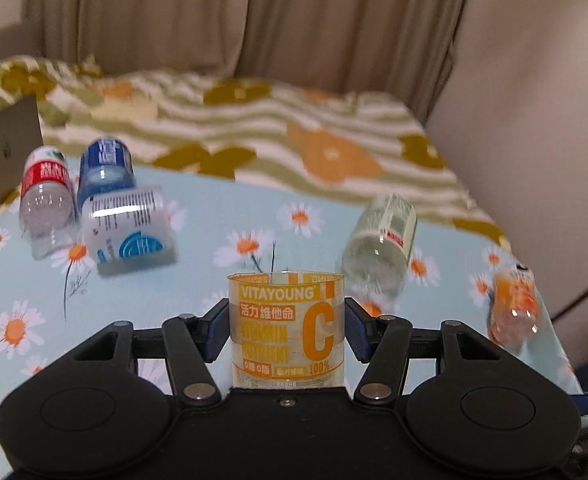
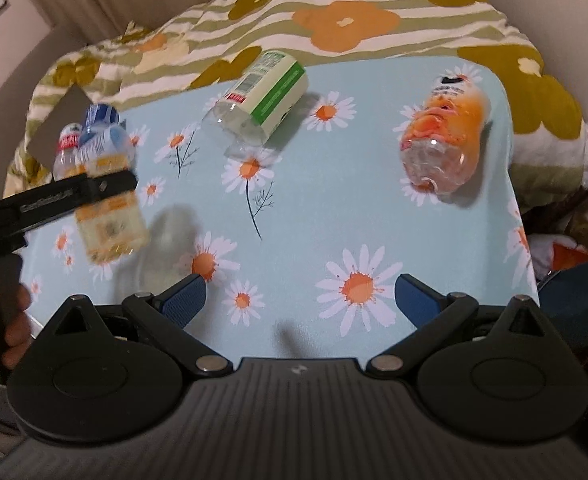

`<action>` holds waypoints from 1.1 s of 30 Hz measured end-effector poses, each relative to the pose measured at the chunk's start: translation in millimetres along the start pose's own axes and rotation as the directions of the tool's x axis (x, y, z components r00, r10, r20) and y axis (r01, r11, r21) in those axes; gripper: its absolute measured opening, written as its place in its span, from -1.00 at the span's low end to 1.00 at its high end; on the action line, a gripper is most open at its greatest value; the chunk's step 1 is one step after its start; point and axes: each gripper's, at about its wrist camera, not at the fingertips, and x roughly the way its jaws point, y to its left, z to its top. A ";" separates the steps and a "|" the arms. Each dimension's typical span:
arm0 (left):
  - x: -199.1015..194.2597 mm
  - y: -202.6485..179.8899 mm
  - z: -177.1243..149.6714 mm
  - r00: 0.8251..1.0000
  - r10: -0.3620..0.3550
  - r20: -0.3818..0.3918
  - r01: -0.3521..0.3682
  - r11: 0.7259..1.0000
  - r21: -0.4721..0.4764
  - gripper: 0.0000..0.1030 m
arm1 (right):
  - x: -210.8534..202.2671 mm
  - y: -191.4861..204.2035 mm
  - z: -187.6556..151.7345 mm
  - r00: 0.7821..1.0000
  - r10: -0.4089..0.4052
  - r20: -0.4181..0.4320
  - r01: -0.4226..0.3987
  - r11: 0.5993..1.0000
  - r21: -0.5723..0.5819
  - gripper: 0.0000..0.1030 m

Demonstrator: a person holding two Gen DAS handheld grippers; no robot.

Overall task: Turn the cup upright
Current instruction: 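Rotate the cup upright with the left gripper and set it on the table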

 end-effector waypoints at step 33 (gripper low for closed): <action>-13.5 4.6 -48.4 0.996 0.055 0.066 -0.064 0.988 0.142 0.83 | -4.4 51.4 -35.7 0.995 -0.094 0.046 0.100 0.983 -0.151 1.00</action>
